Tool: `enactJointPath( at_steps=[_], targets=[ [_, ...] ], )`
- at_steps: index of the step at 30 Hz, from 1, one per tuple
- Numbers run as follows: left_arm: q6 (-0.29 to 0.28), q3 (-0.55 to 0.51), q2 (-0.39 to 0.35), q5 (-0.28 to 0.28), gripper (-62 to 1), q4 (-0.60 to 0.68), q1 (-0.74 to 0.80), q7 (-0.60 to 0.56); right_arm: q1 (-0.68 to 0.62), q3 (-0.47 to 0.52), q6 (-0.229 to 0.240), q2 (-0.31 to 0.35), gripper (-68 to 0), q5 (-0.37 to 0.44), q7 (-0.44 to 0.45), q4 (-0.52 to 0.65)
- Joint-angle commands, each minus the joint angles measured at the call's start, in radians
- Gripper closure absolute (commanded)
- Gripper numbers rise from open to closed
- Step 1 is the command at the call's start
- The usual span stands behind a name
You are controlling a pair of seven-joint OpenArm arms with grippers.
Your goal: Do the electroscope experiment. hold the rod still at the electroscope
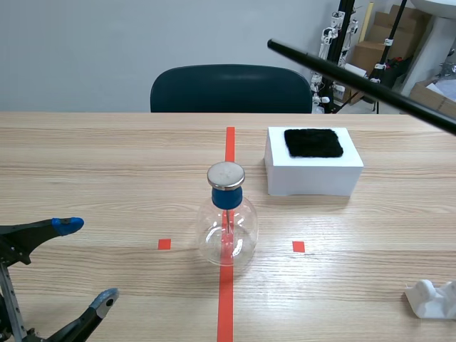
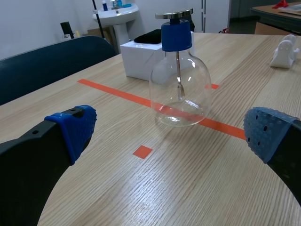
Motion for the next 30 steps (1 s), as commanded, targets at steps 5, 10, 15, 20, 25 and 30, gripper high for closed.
enactJointPath(
  at_steps=[5, 10, 15, 20, 25, 30],
  targets=[
    [0.002, -0.012, -0.009, -0.014, -62.3, 0.01, -0.005, -0.017, 0.061, -0.011, -0.048, 0.112, 0.3, 0.005, -0.118, 0.011],
    [0.002, -0.012, -0.009, -0.014, -62.3, 0.01, -0.005, -0.017, 0.08, -0.027, -0.05, 0.18, 0.3, -0.074, -0.181, 0.011],
    [0.002, -0.012, -0.009, -0.014, -62.3, 0.01, -0.005, -0.017, 0.116, -0.086, -0.05, 0.228, 0.3, -0.17, -0.251, 0.011],
    [0.002, -0.012, -0.009, -0.014, -62.3, 0.01, -0.005, -0.017, 0.148, -0.171, -0.049, 0.247, 0.3, -0.279, -0.29, 0.011],
    [0.002, -0.012, -0.009, -0.014, -62.3, 0.01, -0.005, -0.018, 0.158, -0.236, -0.048, 0.249, 0.3, -0.382, -0.32, 0.011],
    [0.002, -0.012, -0.009, -0.014, -62.3, 0.01, -0.005, -0.017, 0.163, -0.259, -0.033, 0.244, 0.4, -0.455, -0.32, 0.011]
  ],
)
